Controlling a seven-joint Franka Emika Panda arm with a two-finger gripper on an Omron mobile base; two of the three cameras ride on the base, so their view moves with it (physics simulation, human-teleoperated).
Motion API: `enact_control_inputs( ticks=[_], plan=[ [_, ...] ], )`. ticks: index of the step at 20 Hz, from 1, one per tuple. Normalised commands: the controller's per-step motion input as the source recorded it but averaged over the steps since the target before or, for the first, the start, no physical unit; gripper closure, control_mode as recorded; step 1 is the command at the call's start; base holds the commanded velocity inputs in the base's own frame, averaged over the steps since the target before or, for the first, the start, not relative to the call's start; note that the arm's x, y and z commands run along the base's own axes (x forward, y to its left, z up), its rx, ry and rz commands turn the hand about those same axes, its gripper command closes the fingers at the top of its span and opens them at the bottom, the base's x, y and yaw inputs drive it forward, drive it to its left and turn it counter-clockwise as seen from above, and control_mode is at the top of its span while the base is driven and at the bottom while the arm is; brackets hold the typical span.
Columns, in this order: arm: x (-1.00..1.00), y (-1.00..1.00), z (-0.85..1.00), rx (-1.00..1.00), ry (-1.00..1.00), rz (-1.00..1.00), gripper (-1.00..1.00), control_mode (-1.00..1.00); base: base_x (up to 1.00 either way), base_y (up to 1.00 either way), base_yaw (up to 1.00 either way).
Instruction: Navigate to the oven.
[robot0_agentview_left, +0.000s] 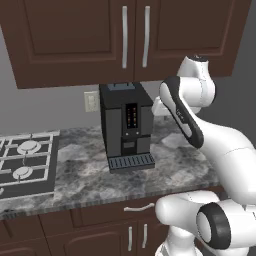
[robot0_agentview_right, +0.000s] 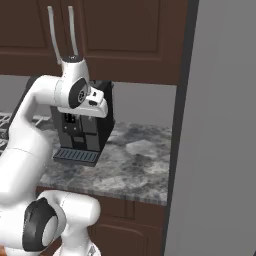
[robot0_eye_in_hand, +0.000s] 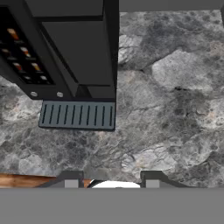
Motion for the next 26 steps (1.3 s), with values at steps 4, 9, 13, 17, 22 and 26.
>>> enact_control_inputs(
  ticks=[4, 9, 13, 17, 22, 26],
  plan=[
    [-0.57, 0.00, 0.00, 0.00, 0.00, 0.00, -1.00, -1.00, 0.00, 0.00, 0.00],
    [-1.00, 0.00, 0.00, 0.00, -0.01, 0.00, -1.00, -1.00, 0.00, 0.00, 0.00],
    [-0.75, 0.00, 0.00, 0.00, -0.08, 0.00, -1.00, 1.00, -0.25, 0.04, 0.00],
    [0.00, 0.00, 0.00, 0.00, 0.00, 0.00, -1.00, 1.00, -0.91, 0.27, 0.00],
    [0.00, 0.00, 0.00, 0.00, 0.00, 0.00, -1.00, 1.00, -0.81, 0.92, 0.13],
    [0.00, 0.00, 0.00, 0.00, 0.00, 0.00, -1.00, 1.00, -0.04, 1.00, 0.56]
  ],
)
